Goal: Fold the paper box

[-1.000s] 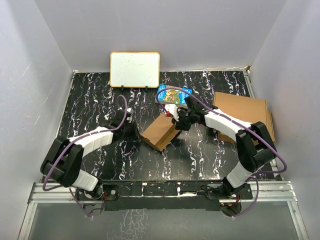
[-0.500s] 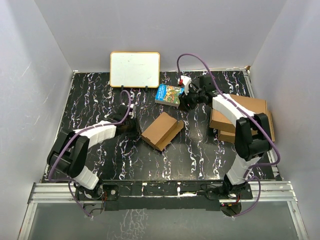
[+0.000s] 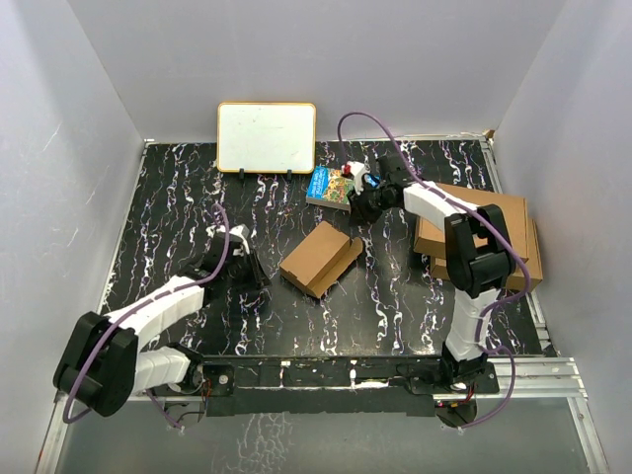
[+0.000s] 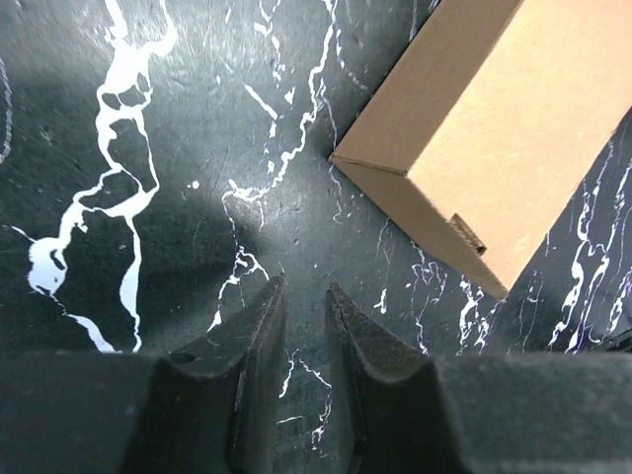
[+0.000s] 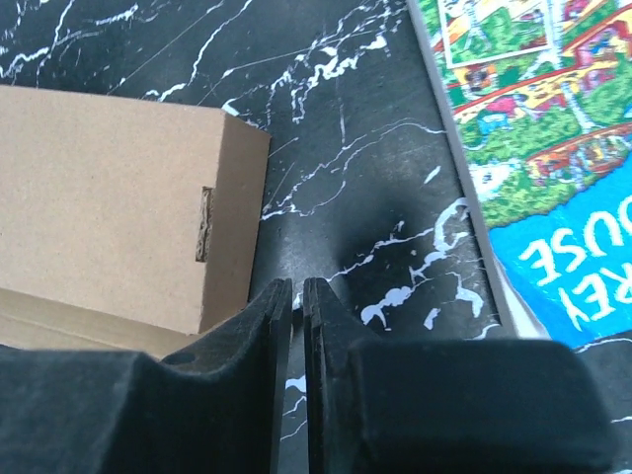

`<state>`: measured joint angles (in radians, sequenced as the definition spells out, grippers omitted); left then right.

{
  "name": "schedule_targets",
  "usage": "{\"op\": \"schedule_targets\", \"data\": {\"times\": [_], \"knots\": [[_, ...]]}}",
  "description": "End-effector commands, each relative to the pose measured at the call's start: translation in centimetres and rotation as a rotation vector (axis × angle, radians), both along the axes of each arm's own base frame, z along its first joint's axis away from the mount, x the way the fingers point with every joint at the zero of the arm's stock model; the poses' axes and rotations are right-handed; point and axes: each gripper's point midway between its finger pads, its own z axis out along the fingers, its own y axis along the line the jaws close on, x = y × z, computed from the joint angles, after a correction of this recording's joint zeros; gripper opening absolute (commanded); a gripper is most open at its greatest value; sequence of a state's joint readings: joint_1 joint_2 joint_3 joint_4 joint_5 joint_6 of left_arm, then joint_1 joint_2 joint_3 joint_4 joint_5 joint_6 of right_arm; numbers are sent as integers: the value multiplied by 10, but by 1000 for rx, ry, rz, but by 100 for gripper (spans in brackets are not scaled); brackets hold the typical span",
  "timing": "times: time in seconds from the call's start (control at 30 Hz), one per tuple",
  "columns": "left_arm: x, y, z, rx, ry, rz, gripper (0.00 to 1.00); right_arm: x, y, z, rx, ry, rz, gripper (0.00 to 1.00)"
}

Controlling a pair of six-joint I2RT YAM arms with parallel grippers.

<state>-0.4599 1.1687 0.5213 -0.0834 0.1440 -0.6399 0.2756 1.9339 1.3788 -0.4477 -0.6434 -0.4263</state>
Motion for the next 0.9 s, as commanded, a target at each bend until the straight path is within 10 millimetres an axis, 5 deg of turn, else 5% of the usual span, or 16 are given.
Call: {"op": "schedule_targets", "data": {"times": [0.0,0.47,0.87], "knots": [[-5,-10,-6,-56,52,-11,21,-1,14,11,-34,-63,69,16],[38,-25,-14,32,61,-85,22,-55,21,8,-127,-76,184,17],[81,-42,-15,91,47,-161,23,-129,15,8,-128,-27,324,14]]}}
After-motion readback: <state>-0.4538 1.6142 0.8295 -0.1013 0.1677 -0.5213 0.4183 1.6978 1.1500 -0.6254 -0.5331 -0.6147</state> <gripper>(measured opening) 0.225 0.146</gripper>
